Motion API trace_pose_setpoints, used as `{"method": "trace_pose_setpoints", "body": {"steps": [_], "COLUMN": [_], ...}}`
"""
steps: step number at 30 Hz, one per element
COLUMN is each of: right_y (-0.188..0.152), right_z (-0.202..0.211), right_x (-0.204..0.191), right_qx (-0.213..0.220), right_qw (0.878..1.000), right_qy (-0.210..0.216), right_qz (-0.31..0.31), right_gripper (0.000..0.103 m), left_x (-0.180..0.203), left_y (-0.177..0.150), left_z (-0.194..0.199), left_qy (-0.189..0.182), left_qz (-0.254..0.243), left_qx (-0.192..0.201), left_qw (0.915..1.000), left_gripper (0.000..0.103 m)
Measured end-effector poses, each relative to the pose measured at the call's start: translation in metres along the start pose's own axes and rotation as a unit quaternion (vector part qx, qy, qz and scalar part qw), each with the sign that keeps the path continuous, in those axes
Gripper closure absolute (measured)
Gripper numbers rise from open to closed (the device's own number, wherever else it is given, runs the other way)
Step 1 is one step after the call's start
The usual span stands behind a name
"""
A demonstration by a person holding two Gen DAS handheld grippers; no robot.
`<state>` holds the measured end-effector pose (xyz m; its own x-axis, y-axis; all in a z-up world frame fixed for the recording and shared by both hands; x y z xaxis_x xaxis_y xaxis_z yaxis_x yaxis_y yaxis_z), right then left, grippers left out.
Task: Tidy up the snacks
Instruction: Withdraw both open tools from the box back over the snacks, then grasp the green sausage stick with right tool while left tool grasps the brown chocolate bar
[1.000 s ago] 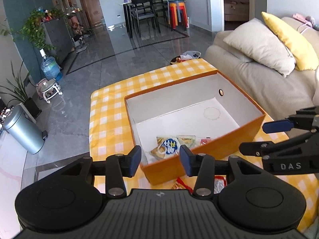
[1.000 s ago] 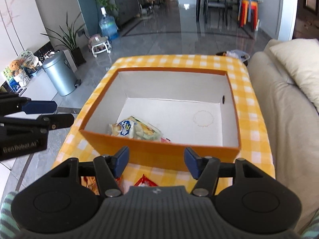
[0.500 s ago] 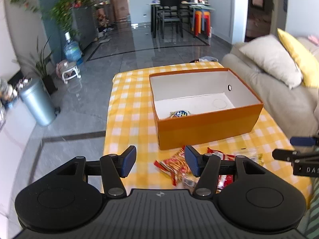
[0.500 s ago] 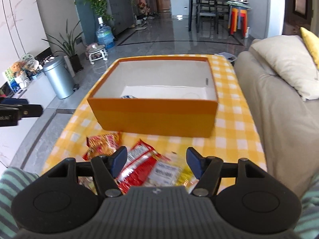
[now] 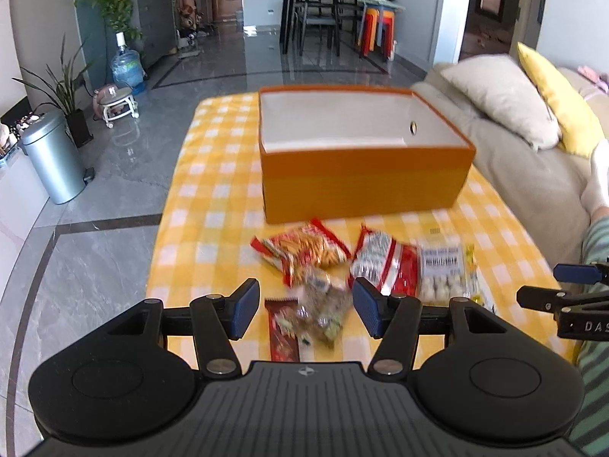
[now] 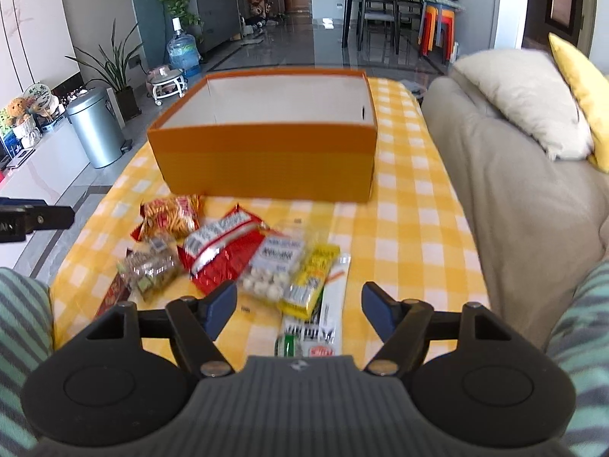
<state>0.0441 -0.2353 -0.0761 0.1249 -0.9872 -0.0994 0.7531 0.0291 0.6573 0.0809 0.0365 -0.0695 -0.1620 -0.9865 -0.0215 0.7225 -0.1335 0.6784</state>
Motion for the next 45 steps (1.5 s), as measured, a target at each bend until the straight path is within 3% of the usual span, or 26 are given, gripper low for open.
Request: {"method": "trace_pose_setpoints", "body": {"steps": [8, 14, 21, 31, 36, 40, 45], "right_y": [-0.021, -0.028, -0.033, -0.039, -0.041, -0.044, -0.050], "right_z": [-0.020, -0.037, -0.053, -0.063, -0.070, -0.073, -0.083], "right_x": [0.000, 0.012, 0.021, -0.001, -0.006, -0.005, -0.001], "right_qx": [-0.038, -0.074, -0.116, -0.147, -0.158, -0.166, -0.193], "right_qw": [0.999, 0.997, 0.991, 0.988, 0.987, 0.985, 0.980], "right_qy": [0.006, 0.003, 0.008, 0.036, 0.040, 0.038, 0.040], "right_qz": [-0.005, -0.037, -0.065, -0.021, -0.009, -0.008, -0.025], "right_gripper": [0.033, 0.036, 0.040, 0.067, 0.073, 0.077, 0.077], "left_x": [0.014, 0.009, 0.006, -0.002, -0.005, -0.008, -0.011], "left_y": [-0.019, -0.021, -0.024, -0.031, -0.034, -0.038, -0.038], "left_z": [-0.024, -0.040, -0.072, -0.090, -0.098, -0.106, -0.108], "left_qy": [0.029, 0.049, 0.064, 0.065, 0.079, 0.085, 0.081], "left_qz": [-0.041, -0.023, -0.039, -0.023, -0.026, -0.019, -0.009], "left_qx": [-0.070, -0.116, -0.182, -0.195, -0.203, -0.212, -0.205], "left_qw": [0.9963, 0.9917, 0.9803, 0.9784, 0.9757, 0.9734, 0.9753], "left_gripper": [0.037, 0.037, 0.037, 0.037, 0.037, 0.043, 0.045]}}
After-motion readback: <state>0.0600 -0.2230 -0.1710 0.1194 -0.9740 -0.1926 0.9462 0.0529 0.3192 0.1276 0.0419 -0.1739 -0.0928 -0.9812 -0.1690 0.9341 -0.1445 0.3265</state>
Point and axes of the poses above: each gripper's, at about its wrist camera, not at the fingertips, and z roughly against the way its jaws point, x to its right, y to its top, the point moved 4 cm from there along -z, roughly the way its jaws point
